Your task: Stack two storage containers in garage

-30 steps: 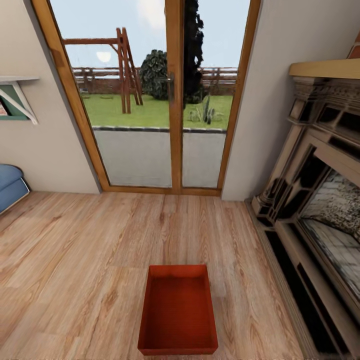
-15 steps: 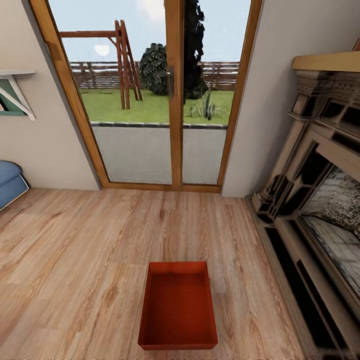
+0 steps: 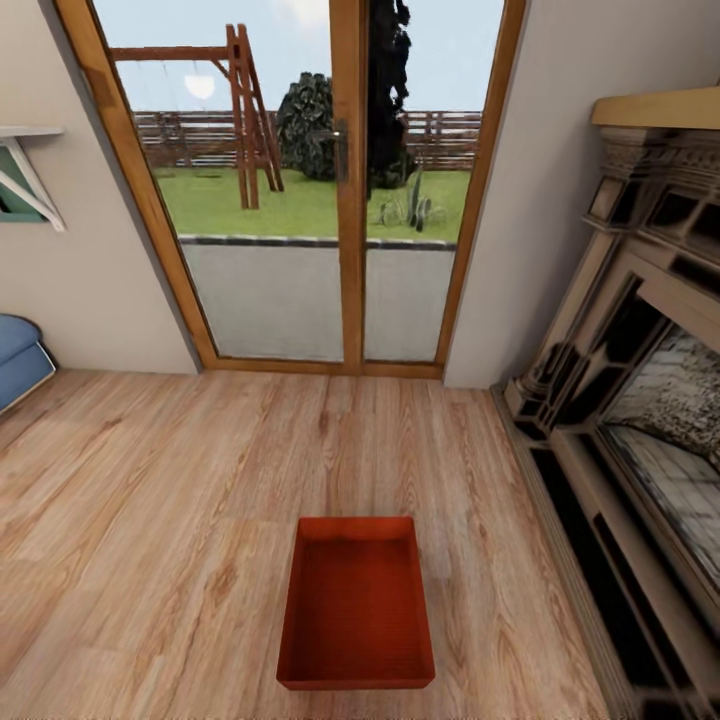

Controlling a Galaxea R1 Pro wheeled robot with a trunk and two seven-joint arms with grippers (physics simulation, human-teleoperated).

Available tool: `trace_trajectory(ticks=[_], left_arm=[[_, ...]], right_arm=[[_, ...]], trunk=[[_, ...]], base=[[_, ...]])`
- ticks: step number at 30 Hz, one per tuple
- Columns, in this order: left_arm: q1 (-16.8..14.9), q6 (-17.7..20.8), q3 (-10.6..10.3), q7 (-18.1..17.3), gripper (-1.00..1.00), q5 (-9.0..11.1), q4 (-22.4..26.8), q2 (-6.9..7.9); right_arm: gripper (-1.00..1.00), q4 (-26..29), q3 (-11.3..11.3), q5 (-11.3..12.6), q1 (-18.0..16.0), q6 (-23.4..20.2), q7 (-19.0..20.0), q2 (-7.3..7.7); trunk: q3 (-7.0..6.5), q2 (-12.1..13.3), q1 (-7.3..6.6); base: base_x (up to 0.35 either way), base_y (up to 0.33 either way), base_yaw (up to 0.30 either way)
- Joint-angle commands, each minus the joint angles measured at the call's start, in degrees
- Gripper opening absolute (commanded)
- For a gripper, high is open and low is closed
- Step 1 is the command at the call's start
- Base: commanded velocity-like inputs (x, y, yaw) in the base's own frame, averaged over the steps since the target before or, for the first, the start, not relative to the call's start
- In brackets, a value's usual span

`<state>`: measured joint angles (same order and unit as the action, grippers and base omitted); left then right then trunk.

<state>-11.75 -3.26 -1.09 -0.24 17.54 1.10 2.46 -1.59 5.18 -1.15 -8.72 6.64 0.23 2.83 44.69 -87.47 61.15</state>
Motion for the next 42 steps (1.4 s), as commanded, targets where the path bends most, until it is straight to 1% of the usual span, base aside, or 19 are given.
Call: trace_trajectory(ticks=[1,25,42], left_arm=[[0.0,-0.2,-0.1,0.0,1.0,0.3,0.0,0.0],[0.0,-0.2,-0.1,0.0,1.0,0.3,0.0,0.0],[0.0,-0.2,-0.1,0.0,1.0,0.3,0.0,0.0]], right_arm=[[1.0,-0.2,0.4,-0.1,-0.1,0.3,0.0,0.0],[1.0,-0.2,0.4,-0.1,-0.1,0.3,0.1,0.32],[1.0,-0.2,0.4,-0.1,-0.1,0.3,0.0,0.25]], trunk=[[0.13,0.0,-0.01],[2.31,0.0,-0.01],[3.85,0.0,-0.01]], base=[[0.0,0.0,0.0],[0.0,0.0,0.0],[0.0,0.0,0.0]])
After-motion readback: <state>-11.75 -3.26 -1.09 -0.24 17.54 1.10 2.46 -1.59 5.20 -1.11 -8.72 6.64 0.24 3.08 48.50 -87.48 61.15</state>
